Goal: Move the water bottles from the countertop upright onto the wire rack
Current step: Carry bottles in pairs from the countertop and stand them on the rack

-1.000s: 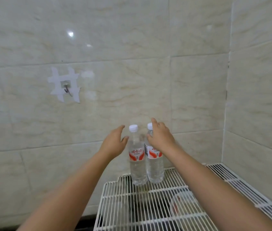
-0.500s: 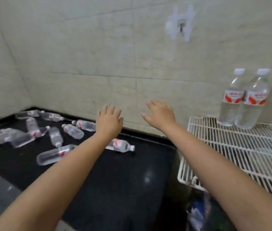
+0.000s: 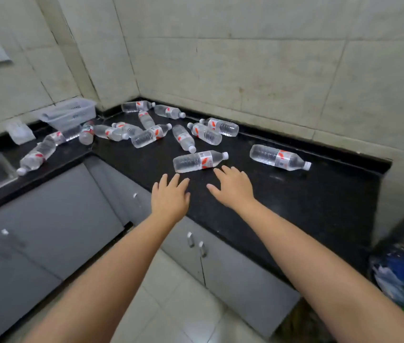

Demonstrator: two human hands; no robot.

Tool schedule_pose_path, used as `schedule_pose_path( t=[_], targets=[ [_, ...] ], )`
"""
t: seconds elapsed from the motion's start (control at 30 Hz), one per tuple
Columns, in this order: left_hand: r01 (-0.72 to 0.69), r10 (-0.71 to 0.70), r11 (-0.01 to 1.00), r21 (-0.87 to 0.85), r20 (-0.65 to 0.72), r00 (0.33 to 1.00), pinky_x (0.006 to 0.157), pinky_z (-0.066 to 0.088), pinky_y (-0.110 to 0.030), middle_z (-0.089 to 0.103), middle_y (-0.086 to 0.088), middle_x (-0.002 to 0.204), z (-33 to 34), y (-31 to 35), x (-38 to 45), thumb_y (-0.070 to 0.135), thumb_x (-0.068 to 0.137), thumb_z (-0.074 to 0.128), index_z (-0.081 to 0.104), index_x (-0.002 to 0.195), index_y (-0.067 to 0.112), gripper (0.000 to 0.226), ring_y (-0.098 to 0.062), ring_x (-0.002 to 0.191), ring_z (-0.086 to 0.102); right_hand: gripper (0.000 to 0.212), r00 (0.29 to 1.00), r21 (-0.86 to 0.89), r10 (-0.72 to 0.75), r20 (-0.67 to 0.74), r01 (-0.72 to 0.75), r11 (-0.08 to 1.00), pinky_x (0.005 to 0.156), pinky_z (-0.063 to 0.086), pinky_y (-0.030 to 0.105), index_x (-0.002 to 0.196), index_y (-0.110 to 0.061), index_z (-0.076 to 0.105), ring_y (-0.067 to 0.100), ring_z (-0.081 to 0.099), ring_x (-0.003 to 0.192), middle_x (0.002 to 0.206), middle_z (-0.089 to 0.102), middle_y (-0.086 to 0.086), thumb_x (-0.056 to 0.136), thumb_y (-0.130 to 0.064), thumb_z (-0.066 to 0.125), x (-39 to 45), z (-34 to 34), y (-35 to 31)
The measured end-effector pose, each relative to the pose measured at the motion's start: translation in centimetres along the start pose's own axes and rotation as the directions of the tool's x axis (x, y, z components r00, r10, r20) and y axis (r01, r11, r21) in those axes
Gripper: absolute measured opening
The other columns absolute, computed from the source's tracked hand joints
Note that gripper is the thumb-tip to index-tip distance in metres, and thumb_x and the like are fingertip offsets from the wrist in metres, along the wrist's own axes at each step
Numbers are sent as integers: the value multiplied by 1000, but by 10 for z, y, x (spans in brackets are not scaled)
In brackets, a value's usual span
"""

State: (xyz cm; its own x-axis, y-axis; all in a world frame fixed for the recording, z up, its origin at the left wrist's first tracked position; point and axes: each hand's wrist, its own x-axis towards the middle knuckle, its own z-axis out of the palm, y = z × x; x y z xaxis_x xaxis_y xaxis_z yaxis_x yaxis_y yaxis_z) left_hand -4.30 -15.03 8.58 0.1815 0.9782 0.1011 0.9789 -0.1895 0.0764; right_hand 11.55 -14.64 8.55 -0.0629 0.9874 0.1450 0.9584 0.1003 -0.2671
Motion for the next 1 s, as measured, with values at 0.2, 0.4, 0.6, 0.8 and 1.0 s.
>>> schedule_pose_path(
  t=[0.2, 0.4, 0.6, 0.8, 1.0],
  targets=[
    [0, 2, 999, -48, 50, 999, 113, 17, -45, 23, -3, 152, 40, -25, 32, 32, 95, 34, 28, 139, 23, 45, -31, 140, 13, 54, 995, 12, 73, 66, -74, 997, 110, 24, 46, 137, -15, 34, 30, 22, 138, 150, 27, 12, 90, -42, 43, 32, 49, 5],
    [-68, 71, 996, -62, 52, 996, 113, 18, -44, 23, -5, 152, 76, -33, 122, 35, 93, 37, 28, 139, 24, 48, -30, 141, 12, 55, 979, 17, 192, 63, -194, 981, 113, 21, 43, 139, -16, 31, 29, 20, 140, 152, 24, 11, 91, -42, 41, 99, 82, 56],
    [-195, 208, 976, -94, 170, 963, 113, 20, -43, 27, -5, 151, 102, -24, 229, 38, 89, 46, 30, 138, 21, 54, -31, 139, 18, 55, 919, 11, 392, 33, -393, 920, 109, 27, 42, 136, -12, 36, 28, 28, 136, 147, 32, 13, 90, -41, 46, 159, 85, 134],
    [-253, 277, 959, -127, 249, 928, 113, 22, -44, 32, -5, 148, 137, -13, 293, 43, 90, 41, 36, 134, 20, 50, -31, 137, 23, 53, 838, -69, 545, -15, -545, 836, 104, 32, 43, 131, -10, 41, 30, 36, 129, 140, 41, 14, 87, -38, 49, 202, 77, 205],
    [-414, 423, 906, -90, 132, 897, 70, 50, -44, 66, -14, 108, 147, -19, 323, 52, 75, 26, 60, 111, 9, 66, -35, 86, 64, 83, 780, -204, 600, 177, -567, 798, 110, 13, 56, 140, -20, 19, 31, 19, 135, 147, 24, 11, 76, -55, 57, 242, 86, 243]
  ],
)
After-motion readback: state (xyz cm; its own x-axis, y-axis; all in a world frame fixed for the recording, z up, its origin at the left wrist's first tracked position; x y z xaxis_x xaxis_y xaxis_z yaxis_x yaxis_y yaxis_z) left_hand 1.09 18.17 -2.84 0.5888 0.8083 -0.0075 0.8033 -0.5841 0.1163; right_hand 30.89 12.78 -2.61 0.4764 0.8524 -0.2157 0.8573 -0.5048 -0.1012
